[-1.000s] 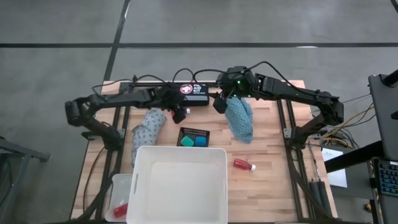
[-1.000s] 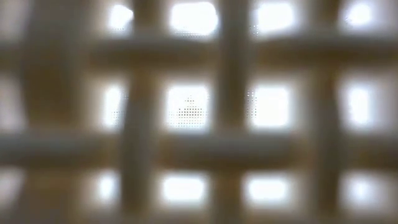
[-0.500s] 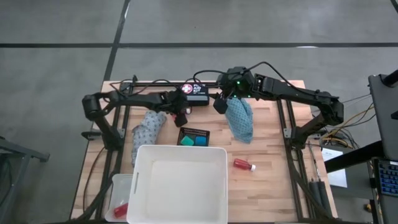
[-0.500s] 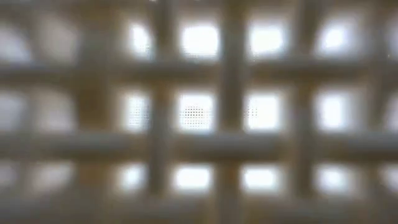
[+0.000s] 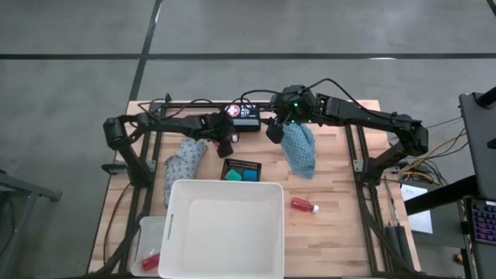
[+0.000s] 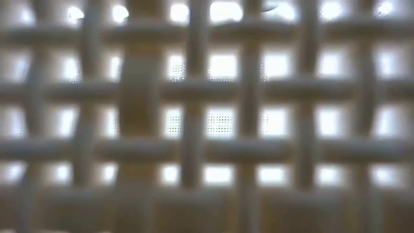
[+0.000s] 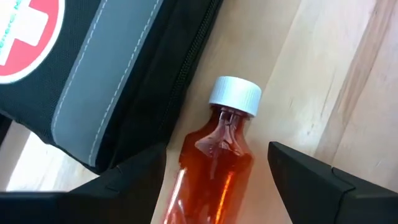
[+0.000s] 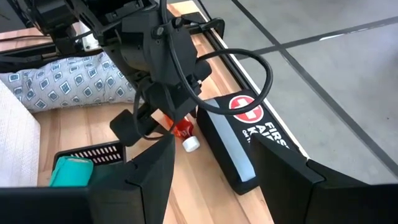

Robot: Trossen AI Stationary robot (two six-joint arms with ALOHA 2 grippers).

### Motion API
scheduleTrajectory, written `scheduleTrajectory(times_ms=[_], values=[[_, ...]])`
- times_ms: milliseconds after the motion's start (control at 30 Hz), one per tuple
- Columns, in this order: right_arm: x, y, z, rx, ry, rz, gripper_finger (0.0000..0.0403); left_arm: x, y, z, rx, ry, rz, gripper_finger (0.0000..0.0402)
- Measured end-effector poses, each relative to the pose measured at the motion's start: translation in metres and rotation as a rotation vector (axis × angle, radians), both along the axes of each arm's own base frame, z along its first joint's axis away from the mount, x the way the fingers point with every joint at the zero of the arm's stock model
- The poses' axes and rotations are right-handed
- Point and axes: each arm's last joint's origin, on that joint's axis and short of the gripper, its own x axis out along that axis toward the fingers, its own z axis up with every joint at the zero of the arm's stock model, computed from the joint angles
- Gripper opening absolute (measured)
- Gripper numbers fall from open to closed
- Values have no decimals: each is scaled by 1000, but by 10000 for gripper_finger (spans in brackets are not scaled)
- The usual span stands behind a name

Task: Pick & Place Medicine items
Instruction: Put the right red medicine bottle into the white bin

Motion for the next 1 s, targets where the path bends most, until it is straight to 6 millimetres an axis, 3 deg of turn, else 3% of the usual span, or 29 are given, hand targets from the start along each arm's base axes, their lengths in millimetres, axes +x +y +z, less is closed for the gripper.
scheduleTrajectory(times_ms=[233, 367, 533, 1000], values=[[0, 0, -5, 3, 12, 0, 203, -2, 4, -1, -111, -63, -12, 285], [0, 0, -6, 3, 13, 0, 203, -3, 8, -19, -237, -46, 16, 285], [0, 0, -6, 5, 12, 0, 203, -1, 10, -34, -241, -5, 22, 285], [0, 0, -7, 10, 13, -4, 203, 1, 11, -22, -175, -65, 31, 285]])
